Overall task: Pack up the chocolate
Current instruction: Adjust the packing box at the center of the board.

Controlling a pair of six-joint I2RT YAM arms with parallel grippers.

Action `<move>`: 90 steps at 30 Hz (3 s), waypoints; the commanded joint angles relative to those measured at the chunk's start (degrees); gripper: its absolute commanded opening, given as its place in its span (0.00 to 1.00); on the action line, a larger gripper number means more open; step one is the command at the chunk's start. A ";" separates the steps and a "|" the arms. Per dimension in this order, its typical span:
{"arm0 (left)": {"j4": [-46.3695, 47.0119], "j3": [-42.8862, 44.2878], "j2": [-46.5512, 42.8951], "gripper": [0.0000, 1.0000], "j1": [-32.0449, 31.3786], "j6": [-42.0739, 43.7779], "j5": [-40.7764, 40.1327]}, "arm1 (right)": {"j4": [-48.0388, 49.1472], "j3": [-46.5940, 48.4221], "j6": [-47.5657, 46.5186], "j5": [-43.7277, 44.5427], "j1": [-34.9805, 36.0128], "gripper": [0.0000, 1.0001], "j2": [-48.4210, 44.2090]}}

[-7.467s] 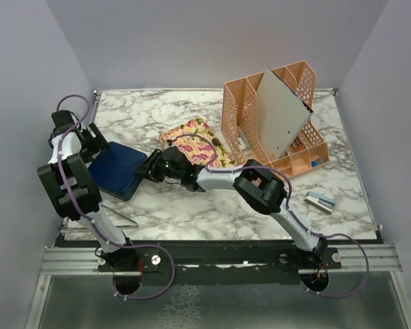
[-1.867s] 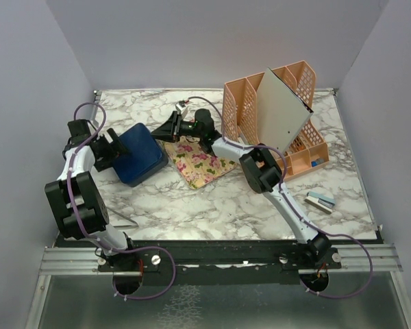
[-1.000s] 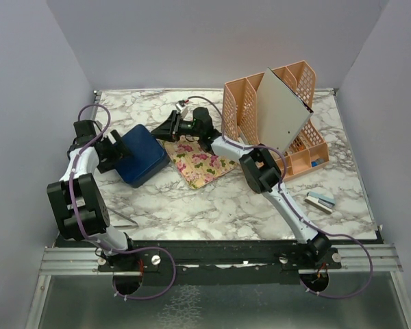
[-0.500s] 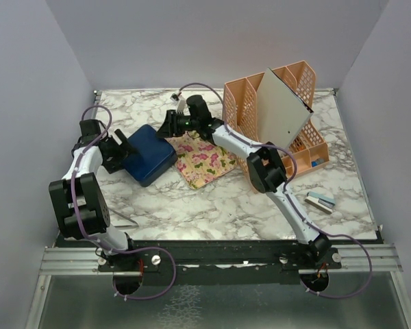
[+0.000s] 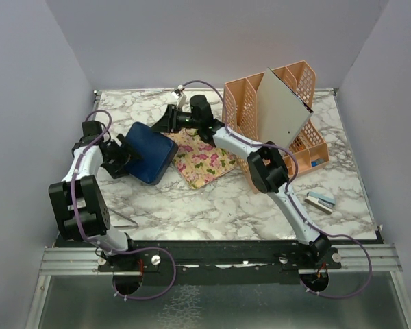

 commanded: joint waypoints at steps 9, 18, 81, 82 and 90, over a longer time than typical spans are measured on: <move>17.28 5.98 -7.86 0.05 -2.59 -4.33 7.85 | 5.14 -7.68 16.90 -20.02 12.23 0.38 0.22; 15.83 4.76 -7.73 0.37 1.90 -0.24 5.43 | 16.10 -10.17 24.66 -23.44 10.96 0.41 1.01; -9.24 -17.89 -30.44 0.85 9.58 -21.07 -23.92 | -10.59 -2.37 -8.78 1.75 7.26 0.63 1.59; -9.24 -18.19 -30.02 0.85 9.58 -21.15 -24.41 | -10.68 -2.19 -8.76 1.90 7.29 0.63 1.85; -1.87 -19.31 -26.58 0.52 9.49 -20.68 -23.69 | -12.67 -2.41 -9.74 3.73 7.28 0.59 2.73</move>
